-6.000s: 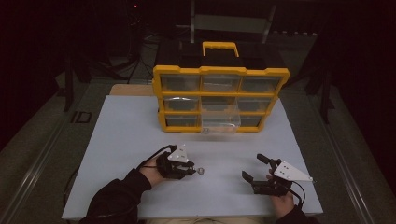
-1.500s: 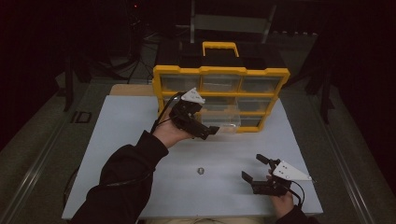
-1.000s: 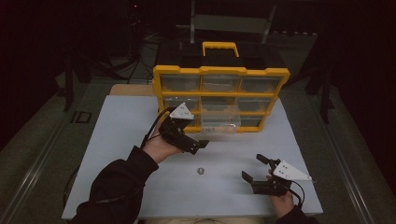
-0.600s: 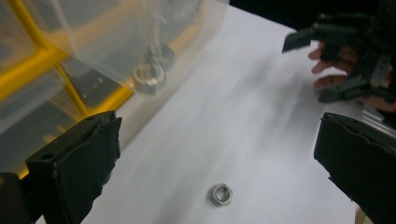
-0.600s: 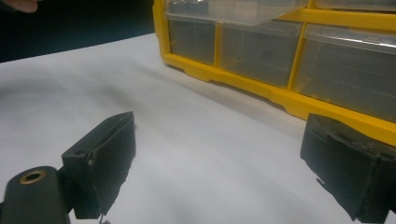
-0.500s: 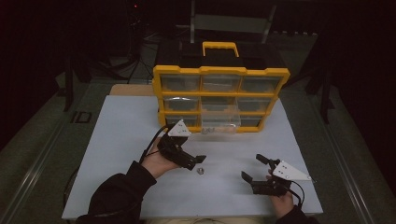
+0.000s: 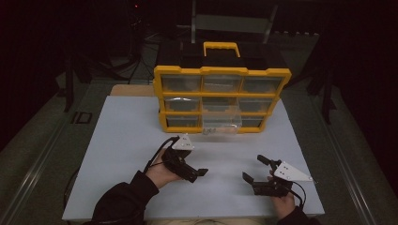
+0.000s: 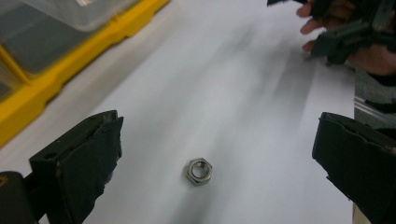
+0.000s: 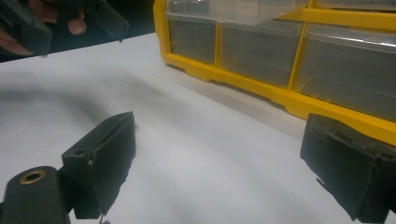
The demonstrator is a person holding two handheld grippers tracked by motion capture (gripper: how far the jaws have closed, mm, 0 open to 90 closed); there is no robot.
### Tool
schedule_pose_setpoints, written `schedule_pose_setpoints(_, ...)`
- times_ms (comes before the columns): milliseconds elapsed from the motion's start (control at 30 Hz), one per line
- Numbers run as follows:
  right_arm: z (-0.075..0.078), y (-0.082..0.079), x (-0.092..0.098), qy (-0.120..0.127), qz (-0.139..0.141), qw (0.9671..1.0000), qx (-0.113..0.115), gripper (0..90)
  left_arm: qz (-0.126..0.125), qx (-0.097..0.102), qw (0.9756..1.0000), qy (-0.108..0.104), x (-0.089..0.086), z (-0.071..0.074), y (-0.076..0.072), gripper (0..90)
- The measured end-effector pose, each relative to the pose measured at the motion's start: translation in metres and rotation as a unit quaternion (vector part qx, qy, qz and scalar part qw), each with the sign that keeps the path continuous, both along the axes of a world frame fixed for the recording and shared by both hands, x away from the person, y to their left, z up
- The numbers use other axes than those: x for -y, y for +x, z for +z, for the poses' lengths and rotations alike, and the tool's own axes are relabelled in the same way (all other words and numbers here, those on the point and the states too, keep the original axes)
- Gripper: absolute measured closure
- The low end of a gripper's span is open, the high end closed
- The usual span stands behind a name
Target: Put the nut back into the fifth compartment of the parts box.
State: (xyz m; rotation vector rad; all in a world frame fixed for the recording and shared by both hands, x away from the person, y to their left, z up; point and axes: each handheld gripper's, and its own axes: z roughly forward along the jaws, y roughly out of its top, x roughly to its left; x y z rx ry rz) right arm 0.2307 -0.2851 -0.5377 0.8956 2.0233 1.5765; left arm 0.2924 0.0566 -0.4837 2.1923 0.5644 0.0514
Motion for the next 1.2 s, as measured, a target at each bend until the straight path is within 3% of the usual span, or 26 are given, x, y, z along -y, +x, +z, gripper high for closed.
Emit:
schedule_pose_setpoints(233, 0.0, 0.0, 0.0, 0.001, 0.0, 1.0, -0.001, 10.7, -0.019, -0.007, 0.9998, 0.004, 0.005, -0.018, -0.001, 2.8)
schedule_pose_setpoints(500, 0.0, 0.0, 0.0, 0.001, 0.001, 1.0, -0.001, 10.7, -0.029, -0.004, 0.9991, 0.03, 0.009, -0.039, 0.002, 10.0)
schedule_pose_setpoints(767, 0.0, 0.0, 0.0, 0.0, 0.002, 1.0, -0.001, 10.7, -0.035, 0.003, 0.998, 0.051, 0.011, -0.056, 0.006, 27.0)
schedule_pose_setpoints(867, 0.0, 0.0, 0.0, 0.0, 0.002, 1.0, -0.002, 10.7, -0.035, 0.011, 0.9966, 0.073, 0.015, -0.06, 0.007, 34.3)
schedule_pose_setpoints(1200, 0.0, 0.0, 0.0, 0.001, 0.004, 1.0, -0.003, 10.7, -0.05, 0.024, 0.9954, 0.078, 0.019, -0.064, 0.009, 55.3)
